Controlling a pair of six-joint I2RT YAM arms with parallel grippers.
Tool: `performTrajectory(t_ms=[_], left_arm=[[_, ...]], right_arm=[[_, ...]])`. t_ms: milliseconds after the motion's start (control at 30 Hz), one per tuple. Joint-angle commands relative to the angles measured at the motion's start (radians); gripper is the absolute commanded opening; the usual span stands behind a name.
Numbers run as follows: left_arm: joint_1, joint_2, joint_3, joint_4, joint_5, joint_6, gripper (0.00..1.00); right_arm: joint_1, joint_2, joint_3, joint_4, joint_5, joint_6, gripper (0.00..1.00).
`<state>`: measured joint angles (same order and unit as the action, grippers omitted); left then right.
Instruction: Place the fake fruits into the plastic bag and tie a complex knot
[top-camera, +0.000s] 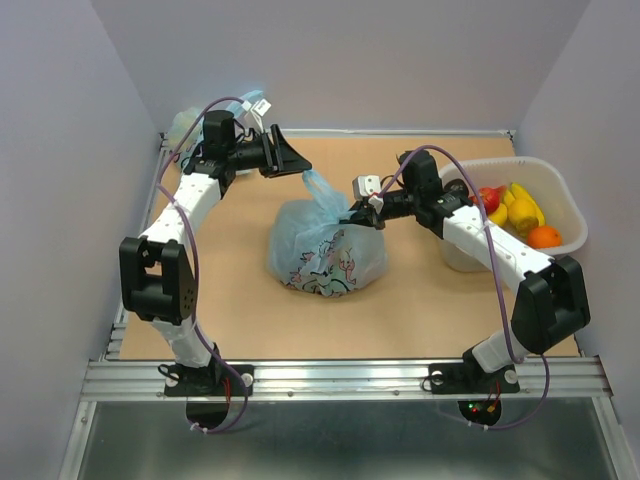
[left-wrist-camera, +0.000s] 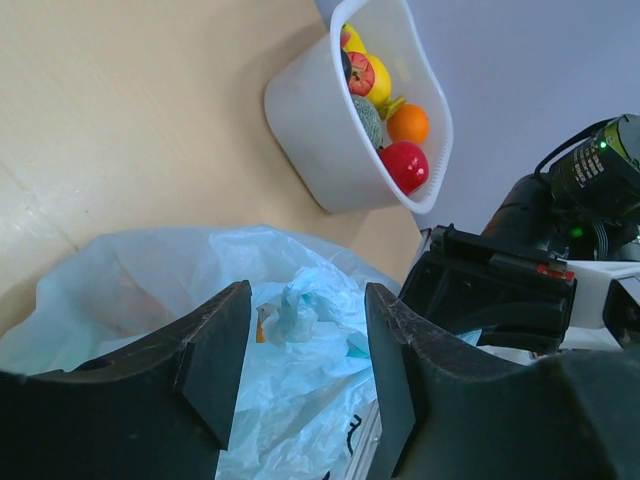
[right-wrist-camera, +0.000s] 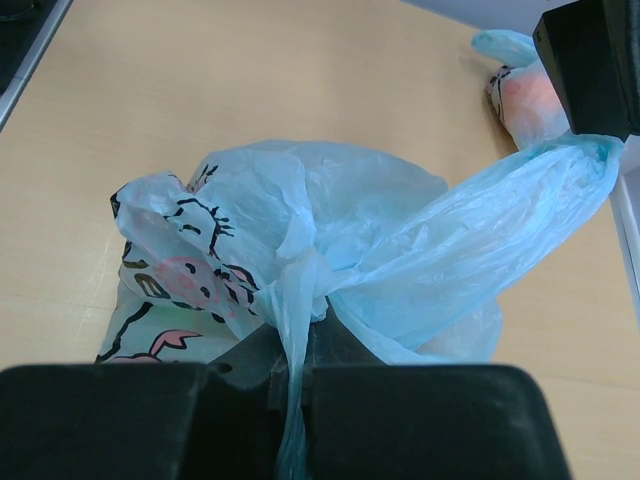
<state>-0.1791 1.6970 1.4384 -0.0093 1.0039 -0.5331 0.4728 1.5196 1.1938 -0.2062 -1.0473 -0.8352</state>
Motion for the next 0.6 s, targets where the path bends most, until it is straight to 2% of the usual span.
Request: performTrajectory(t_ms=[0, 300, 367, 433, 467, 567], left_arm=[[-0.007, 0.003, 0.001, 0.057, 0.039, -0.015, 0.60], [-0.010, 0.015, 0.008, 0.011, 0.027, 0.024, 0.60], [-0.010, 0.013, 0.004, -0.011, 0.032, 0.028, 0.56], [-0.008, 0.007, 0.002, -0.009, 0.047, 0.030, 0.44], [-0.008, 0.006, 0.005, -0.003, 0.059, 0.025, 0.34], [-0.010, -0.006, 0.007, 0.043, 0.122, -0.013, 0.15]], right_arm=[[0.009, -0.012, 0.001, 0.002, 0.001, -0.021, 0.01], [0.009, -0.007, 0.003, -0.004, 0.009, -0.027, 0.00], [0.009, -0.007, 0.001, -0.006, 0.009, -0.028, 0.00], [0.009, -0.004, 0.001, -0.005, 0.012, -0.028, 0.00], [0.009, -0.001, 0.003, -0.006, 0.013, -0.027, 0.00], [0.007, 0.010, 0.007, -0.005, 0.026, -0.004, 0.00]])
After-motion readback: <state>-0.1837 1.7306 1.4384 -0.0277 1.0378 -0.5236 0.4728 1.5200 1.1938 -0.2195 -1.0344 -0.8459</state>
